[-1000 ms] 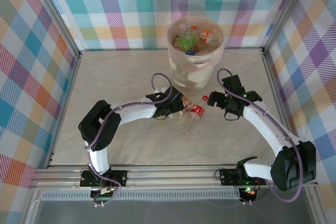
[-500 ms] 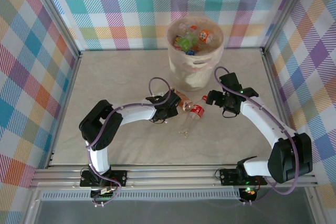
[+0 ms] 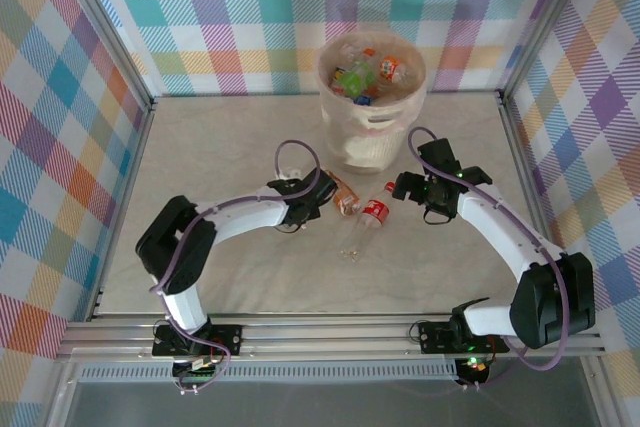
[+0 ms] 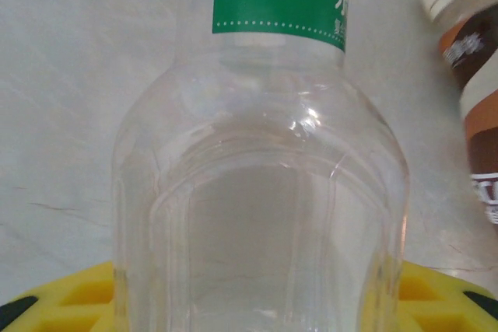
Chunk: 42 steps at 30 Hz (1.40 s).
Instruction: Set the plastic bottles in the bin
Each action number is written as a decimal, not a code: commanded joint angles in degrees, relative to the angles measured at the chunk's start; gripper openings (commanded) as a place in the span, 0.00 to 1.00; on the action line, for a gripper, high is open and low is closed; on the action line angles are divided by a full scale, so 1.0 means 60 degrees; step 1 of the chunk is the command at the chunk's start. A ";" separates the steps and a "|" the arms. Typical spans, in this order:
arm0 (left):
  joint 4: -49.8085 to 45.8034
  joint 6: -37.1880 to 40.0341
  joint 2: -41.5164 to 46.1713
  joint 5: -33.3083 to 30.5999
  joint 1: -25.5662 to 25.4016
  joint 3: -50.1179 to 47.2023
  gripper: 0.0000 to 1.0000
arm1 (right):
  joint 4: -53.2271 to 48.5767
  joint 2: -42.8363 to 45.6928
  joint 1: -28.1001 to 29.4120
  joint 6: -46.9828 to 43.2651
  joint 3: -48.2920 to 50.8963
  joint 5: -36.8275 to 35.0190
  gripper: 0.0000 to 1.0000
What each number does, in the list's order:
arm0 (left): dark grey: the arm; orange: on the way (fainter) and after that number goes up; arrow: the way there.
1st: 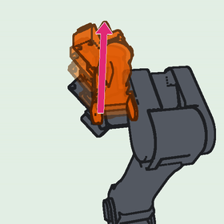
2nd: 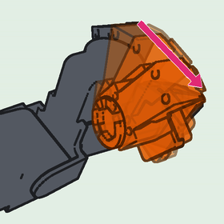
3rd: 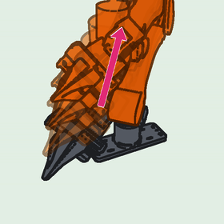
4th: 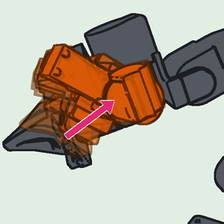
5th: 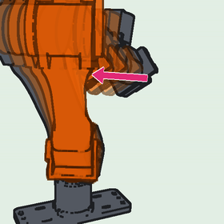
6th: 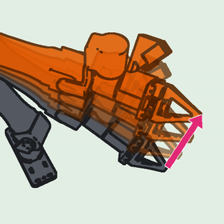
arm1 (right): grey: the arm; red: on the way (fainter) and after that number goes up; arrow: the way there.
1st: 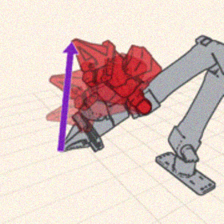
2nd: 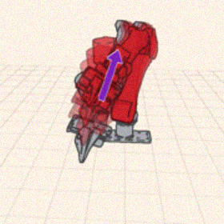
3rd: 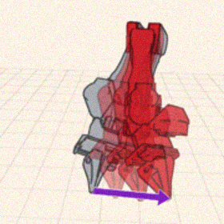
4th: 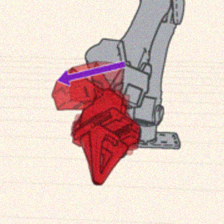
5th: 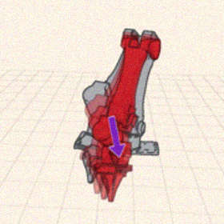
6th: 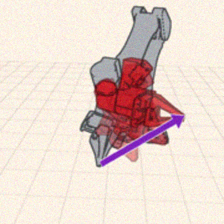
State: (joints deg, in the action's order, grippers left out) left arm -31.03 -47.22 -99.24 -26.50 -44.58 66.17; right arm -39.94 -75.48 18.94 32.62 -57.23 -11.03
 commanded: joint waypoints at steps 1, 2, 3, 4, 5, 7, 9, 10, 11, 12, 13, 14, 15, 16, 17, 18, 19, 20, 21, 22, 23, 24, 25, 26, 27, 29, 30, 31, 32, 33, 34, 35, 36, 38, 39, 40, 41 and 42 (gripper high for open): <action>-0.1001 0.0996 0.1209 -0.1044 0.0092 0.0592 0.36 | -0.0112 0.0303 0.0026 0.0187 -0.0108 -0.0282 1.00; -0.1060 0.1384 0.1451 -0.1061 0.0119 0.0748 0.35 | -0.0097 0.0359 0.0032 0.0195 -0.0075 -0.0339 1.00; -0.1104 0.1763 0.1661 -0.1050 0.0132 0.0932 0.35 | -0.0081 0.0413 0.0030 0.0197 -0.0045 -0.0394 1.00; -0.1140 0.2042 0.1821 -0.1047 0.0141 0.1111 0.35 | -0.0060 0.0453 0.0027 0.0202 -0.0028 -0.0431 1.00; -0.1171 0.2370 0.1982 -0.1061 0.0163 0.1301 0.35 | -0.0046 0.0509 0.0023 0.0217 -0.0005 -0.0465 1.00; -0.1136 0.2887 0.2213 -0.1021 0.0198 0.1665 0.35 | 0.0055 0.0628 0.0028 0.0139 0.0017 -0.0441 1.00; -0.1038 0.3482 0.2365 -0.0851 0.0230 0.2072 0.35 | 0.0118 0.0811 0.0030 0.0097 0.0039 -0.0432 1.00; -0.0952 0.3762 0.2395 -0.0721 0.0224 0.2251 0.35 | 0.0159 0.0909 0.0027 0.0080 0.0057 -0.0438 1.00; -0.0875 0.4129 0.2412 -0.0569 0.0234 0.2483 0.34 | 0.0209 0.1047 0.0027 0.0058 0.0075 -0.0433 1.00; -0.0790 0.4494 0.2393 -0.0434 0.0237 0.2747 0.34 | 0.0279 0.1203 0.0033 0.0003 0.0116 -0.0433 1.00; -0.0738 0.4777 0.2361 -0.0350 0.0257 0.2990 0.34 | 0.0338 0.1341 0.0026 -0.0040 0.0145 -0.0418 1.00; -0.0679 0.5156 0.2283 -0.0254 0.0266 0.3290 0.34 | 0.0392 0.1490 0.0031 -0.0114 0.0174 -0.0419 1.00; -0.0659 0.5491 0.2172 -0.0194 0.0266 0.3636 0.34 | 0.0441 0.1630 0.0034 -0.0193 0.0200 -0.0391 1.00; -0.0674 0.5793 0.2058 -0.0130 0.0269 0.3991 0.34 | 0.0426 0.1725 0.0026 -0.0267 0.0190 -0.0388 1.00; -0.0674 0.6163 0.1897 -0.0016 0.0290 0.4409 0.34 | 0.0415 0.1814 0.0035 -0.0294 0.0193 -0.0412 1.00; -0.0688 0.6466 0.1696 0.0097 0.0295 0.4856 0.34 | 0.0361 0.1867 0.0023 -0.0297 0.0171 -0.0484 1.00; -0.0701 0.6757 0.1540 0.0184 0.0297 0.5237 0.34 | 0.0292 0.1885 0.0025 -0.0292 0.0143 -0.0551 1.00; -0.0714 0.7029 0.1299 0.0305 0.0315 0.5723 0.34 | 0.0182 0.1873 0.0026 -0.0295 0.0088 -0.0620 1.00; -0.0732 0.7327 0.1015 0.0477 0.0332 0.6197 0.34 | 0.0077 0.1833 0.0025 -0.0282 0.0014 -0.0705 1.00; -0.0758 0.7546 0.0779 0.0634 0.0365 0.6619 0.34 | -0.0014 0.1789 0.0026 -0.0279 -0.0043 -0.0752 1.00; -0.0859 0.7828 0.0446 0.0871 0.0411 0.7270 0.34 | -0.0051 0.1749 0.0031 -0.0287 -0.0077 -0.0748 1.00; -0.1028 0.8071 0.0074 0.1173 0.0475 0.7909 0.34 | -0.0028 0.1727 0.0025 -0.0349 -0.0096 -0.0677 1.00; -0.1215 0.8253 -0.0280 0.1443 0.0534 0.8504 0.34 | 0.0004 0.1712 0.0030 -0.0393 -0.0100 -0.0614 1.00; -0.1449 0.8443 -0.0719 0.1724 0.0595 0.9222 0.34 | 0.0041 0.1697 0.0036 -0.0412 -0.0114 -0.0520 1.00; -0.1668 0.8664 -0.1167 0.2010 0.0644 0.9949 0.34 | 0.0083 0.1697 0.0036 -0.0428 -0.0100 -0.0432 1.00; -0.1996 0.9069 -0.1963 0.2610 0.0733 1.1253 0.34 | 0.0189 0.1697 0.0031 -0.0458 -0.0074 -0.0248 1.00; -0.2136 0.9274 -0.2393 0.2919 0.0767 1.1926 0.34 | 0.0276 0.1684 0.0024 -0.0533 -0.0071 -0.0096 1.00; -0.2230 0.9481 -0.2746 0.3175 0.0790 1.2470 0.34 | 0.0309 0.1666 0.0030 -0.0558 -0.0084 0.0000 1.00; -0.2291 0.9714 -0.3117 0.3459 0.0828 1.3028 0.34 | 0.0320 0.1640 0.0035 -0.0573 -0.0113 0.0048 1.00; -0.2328 0.9886 -0.3483 0.3669 0.0859 1.3540 0.34 | 0.0297 0.1620 0.0036 -0.0561 -0.0137 0.0065 1.00; -0.2343 1.0018 -0.3760 0.3775 0.0870 1.3942 0.34 | 0.0278 0.1622 0.0035 -0.0538 -0.0144 0.0037 1.00; -0.2316 1.0135 -0.4050 0.3867 0.0882 1.4339 0.34 | 0.0273 0.1611 0.0036 -0.0516 -0.0144 0.0008 1.00; -0.2193 1.0285 -0.4275 0.4000 0.0906 1.4571 0.34 | 0.0247 0.1645 0.0036 -0.0475 -0.0144 -0.0009 1.00; -0.1719 1.0526 -0.4476 0.4282 0.0917 1.4599 0.35 | 0.0294 0.1701 0.0028 -0.0430 -0.0129 0.0017 1.00; -0.1487 1.0599 -0.4581 0.4445 0.0913 1.4600 0.35 | 0.0318 0.1739 0.0026 -0.0401 -0.0116 0.0070 1.00; -0.1297 1.0669 -0.4671 0.4585 0.0911 1.4602 0.34 | 0.0345 0.1776 0.0036 -0.0393 -0.0115 0.0136 1.00; -0.1102 1.0725 -0.4773 0.4704 0.0911 1.4604 0.35 | 0.0423 0.1805 0.0023 -0.0361 -0.0100 0.0215 1.00; -0.0907 1.0765 -0.4867 0.4812 0.0920 1.4595 0.35 | 0.0448 0.1842 0.0033 -0.0341 -0.0090 0.0300 1.00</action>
State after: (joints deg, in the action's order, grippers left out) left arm -41.21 14.09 -127.44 -2.07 -39.59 151.46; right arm -38.79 -65.19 18.94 30.65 -56.75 -11.00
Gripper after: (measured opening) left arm 0.504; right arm 0.996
